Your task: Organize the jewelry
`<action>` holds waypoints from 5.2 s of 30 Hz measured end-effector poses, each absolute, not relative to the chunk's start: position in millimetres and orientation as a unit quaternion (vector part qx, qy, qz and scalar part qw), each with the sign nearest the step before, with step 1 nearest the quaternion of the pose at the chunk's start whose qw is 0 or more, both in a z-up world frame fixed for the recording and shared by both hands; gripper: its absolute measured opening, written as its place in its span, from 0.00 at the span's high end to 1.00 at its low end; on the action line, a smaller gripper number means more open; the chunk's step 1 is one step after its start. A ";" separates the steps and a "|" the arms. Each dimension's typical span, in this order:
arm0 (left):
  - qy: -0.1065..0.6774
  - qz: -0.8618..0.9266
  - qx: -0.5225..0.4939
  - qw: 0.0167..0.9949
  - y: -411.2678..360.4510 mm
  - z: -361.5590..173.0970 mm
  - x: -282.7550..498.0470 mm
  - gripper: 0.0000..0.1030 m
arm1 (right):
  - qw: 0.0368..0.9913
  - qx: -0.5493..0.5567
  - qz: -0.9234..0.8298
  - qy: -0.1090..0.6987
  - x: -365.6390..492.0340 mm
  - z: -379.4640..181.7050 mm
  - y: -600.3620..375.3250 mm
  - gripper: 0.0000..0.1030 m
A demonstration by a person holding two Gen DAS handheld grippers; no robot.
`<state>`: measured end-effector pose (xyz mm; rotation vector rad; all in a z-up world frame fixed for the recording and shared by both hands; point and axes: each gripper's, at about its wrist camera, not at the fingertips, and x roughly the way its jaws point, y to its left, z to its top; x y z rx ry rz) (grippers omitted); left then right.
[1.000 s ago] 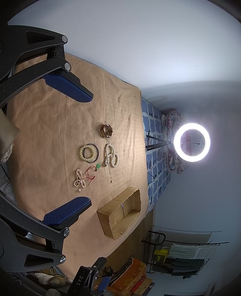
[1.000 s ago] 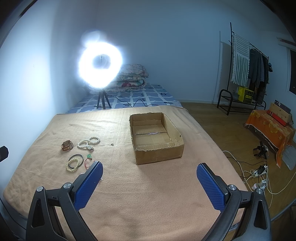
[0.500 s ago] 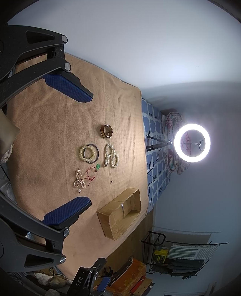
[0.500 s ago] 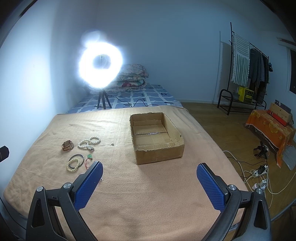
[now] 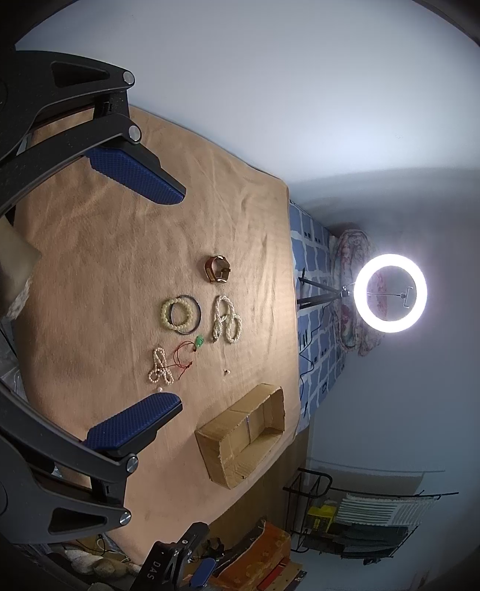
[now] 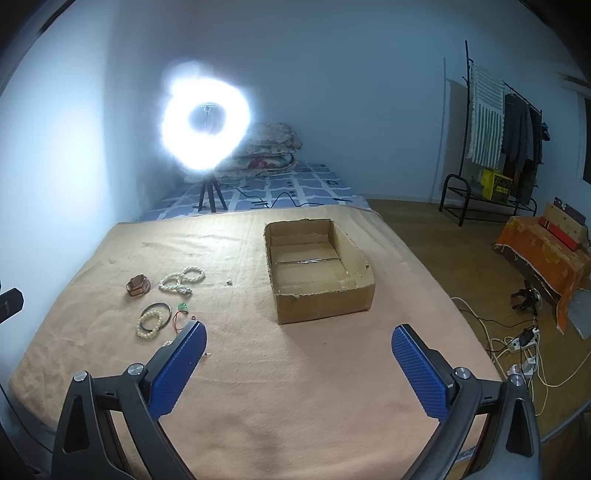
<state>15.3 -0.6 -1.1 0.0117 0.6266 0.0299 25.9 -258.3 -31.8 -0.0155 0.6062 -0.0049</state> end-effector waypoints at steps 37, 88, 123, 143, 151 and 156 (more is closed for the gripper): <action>0.423 0.020 -0.144 0.894 109.2 -59.9 148.2 0.22 | 0.909 -0.016 0.170 0.380 127.6 -73.0 -207.4 0.38; 0.543 -0.006 -0.249 0.802 148.0 -197.9 317.1 0.67 | 0.783 -0.164 0.316 0.510 329.4 -202.8 -23.2 0.53; 0.499 -0.029 -0.216 0.839 122.5 -159.1 289.8 0.94 | 0.828 -0.050 0.325 0.455 304.4 -134.9 -70.5 0.94; 0.466 -0.067 -0.192 0.861 85.4 -109.1 273.3 0.94 | 0.864 -0.004 0.320 0.389 269.0 -53.3 -144.6 0.95; 0.457 -0.097 -0.177 0.866 55.1 -92.2 266.4 0.94 | 0.877 0.007 0.311 0.366 261.5 -26.5 -171.2 0.95; 0.450 -0.124 -0.161 0.869 26.6 -80.3 263.5 0.94 | 0.889 0.007 0.303 0.344 258.8 -1.3 -190.5 0.95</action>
